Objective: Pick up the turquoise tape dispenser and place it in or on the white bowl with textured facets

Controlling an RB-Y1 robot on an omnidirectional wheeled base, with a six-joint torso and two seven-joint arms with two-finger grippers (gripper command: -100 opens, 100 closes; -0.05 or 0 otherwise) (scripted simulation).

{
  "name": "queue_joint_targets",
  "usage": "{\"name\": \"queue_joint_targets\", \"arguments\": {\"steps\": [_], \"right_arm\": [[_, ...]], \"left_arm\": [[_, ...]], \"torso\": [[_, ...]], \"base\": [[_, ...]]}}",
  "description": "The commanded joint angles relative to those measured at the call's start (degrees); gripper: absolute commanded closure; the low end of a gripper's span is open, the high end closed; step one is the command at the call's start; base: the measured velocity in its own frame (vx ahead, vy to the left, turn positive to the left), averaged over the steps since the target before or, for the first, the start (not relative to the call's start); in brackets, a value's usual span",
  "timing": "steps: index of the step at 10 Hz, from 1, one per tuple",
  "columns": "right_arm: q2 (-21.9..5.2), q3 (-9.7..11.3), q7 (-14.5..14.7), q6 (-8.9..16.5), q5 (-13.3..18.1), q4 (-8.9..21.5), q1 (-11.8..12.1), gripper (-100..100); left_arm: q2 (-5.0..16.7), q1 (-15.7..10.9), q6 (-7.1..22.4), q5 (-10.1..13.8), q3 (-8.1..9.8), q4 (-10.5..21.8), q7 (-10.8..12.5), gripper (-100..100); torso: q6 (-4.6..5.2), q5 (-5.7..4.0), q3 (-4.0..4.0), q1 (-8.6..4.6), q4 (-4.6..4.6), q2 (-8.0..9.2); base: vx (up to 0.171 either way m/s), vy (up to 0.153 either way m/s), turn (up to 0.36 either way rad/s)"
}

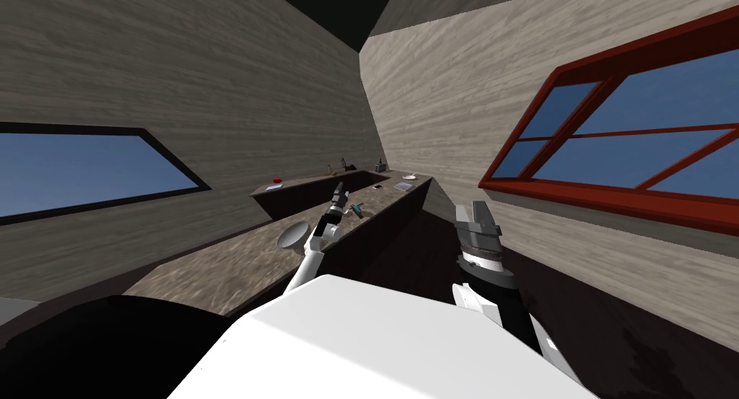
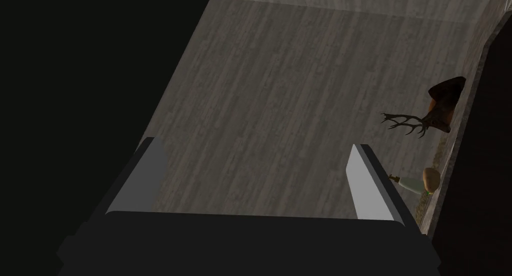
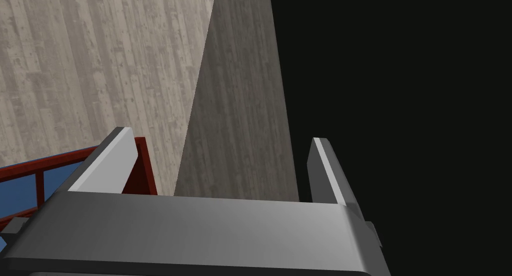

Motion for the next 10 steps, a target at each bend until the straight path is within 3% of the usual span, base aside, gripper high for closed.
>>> {"name": "queue_joint_targets", "arguments": {"steps": [1,2,7,8,9,10], "right_arm": [[0.0,0.0,0.0,0.0,0.0,0.0,0.0,0],[0.0,0.0,0.0,0.0,0.0,0.0,0.0,0],[0.0,0.0,0.0,0.0,0.0,0.0,0.0,0],[0.0,0.0,0.0,0.0,0.0,0.0,0.0,0],[0.0,0.0,0.0,0.0,0.0,0.0,0.0,0],[0.0,0.0,0.0,0.0,0.0,0.0,0.0,0]], "left_arm": [[0.3,-2.9,2.9,1.2,0.45,2.9,-0.5,-100],[0.3,-3.2,3.6,1.2,0.45,3.1,-0.5,-100],[1.5,-11.5,11.3,4.5,1.79,11.6,-2.1,-100],[1.5,-12.0,12.5,4.5,1.79,12.6,-2.1,-100],[1.9,-14.4,14.2,5.7,2.2,15.1,-2.7,-100],[1.9,-14.9,15.6,5.7,2.2,16.0,-2.7,-100]], "torso": [[0.0,0.0,0.0,0.0,0.0,0.0],[0.01,-0.01,0.01,-0.01,0.0,0.03],[0.0,-0.01,-0.03,-0.04,-0.01,-0.07],[0.01,0.0,-0.03,0.02,-0.01,-0.05],[0.0,0.0,-0.04,-0.03,-0.02,-0.07],[0.0,-0.01,-0.02,-0.02,-0.01,-0.04]], "base": [[-0.081,0.053,-0.027],[-0.069,0.05,-0.019],[-0.064,0.057,-0.03],[-0.055,0.05,-0.026],[-0.065,0.053,-0.042],[-0.051,0.051,-0.031]]}}
